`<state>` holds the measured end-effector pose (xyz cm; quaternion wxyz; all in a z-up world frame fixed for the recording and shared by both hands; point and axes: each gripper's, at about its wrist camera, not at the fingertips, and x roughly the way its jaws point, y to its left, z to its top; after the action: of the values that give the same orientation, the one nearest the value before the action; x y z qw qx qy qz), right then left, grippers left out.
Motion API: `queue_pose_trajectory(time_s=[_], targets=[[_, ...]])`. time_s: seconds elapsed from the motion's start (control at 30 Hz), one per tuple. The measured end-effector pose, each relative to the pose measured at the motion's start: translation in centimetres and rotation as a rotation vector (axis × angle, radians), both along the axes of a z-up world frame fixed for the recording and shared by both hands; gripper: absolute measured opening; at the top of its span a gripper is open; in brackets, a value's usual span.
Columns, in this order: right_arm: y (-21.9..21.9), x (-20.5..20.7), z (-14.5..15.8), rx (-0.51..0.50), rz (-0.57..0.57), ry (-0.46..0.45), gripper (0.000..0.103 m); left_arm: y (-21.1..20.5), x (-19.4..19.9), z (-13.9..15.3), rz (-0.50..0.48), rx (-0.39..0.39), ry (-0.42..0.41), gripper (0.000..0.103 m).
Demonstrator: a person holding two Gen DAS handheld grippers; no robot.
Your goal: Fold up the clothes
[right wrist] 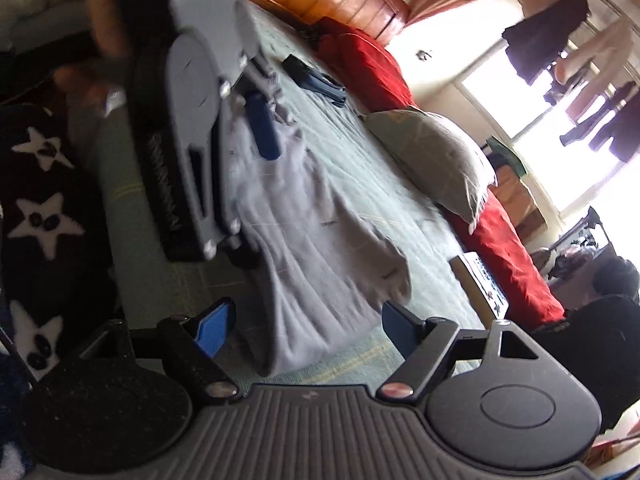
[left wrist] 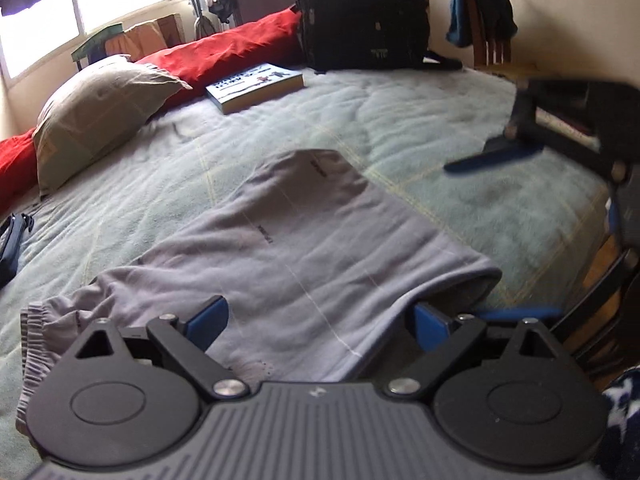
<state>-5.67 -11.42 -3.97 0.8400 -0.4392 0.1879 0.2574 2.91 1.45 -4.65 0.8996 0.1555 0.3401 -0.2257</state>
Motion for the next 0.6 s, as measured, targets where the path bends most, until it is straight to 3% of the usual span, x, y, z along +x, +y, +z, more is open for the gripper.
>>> queue_pose_trajectory(time_s=[0.27, 0.5, 0.6], targets=[[1.0, 1.2, -0.8, -0.056, -0.084, -0.079, 0.084, 1.7, -0.3, 0.3, 0.016, -0.082, 0.079, 0.095], [0.6, 1.2, -0.2, -0.031, -0.138, -0.088, 0.087, 4.7, -0.9, 1.1, 0.057, -0.099, 0.071, 0.095], [1.3, 1.5, -0.9, -0.083, -0.161, -0.114, 0.087, 5.8, -0.3, 1.0, 0.108, -0.096, 0.064, 0.095]])
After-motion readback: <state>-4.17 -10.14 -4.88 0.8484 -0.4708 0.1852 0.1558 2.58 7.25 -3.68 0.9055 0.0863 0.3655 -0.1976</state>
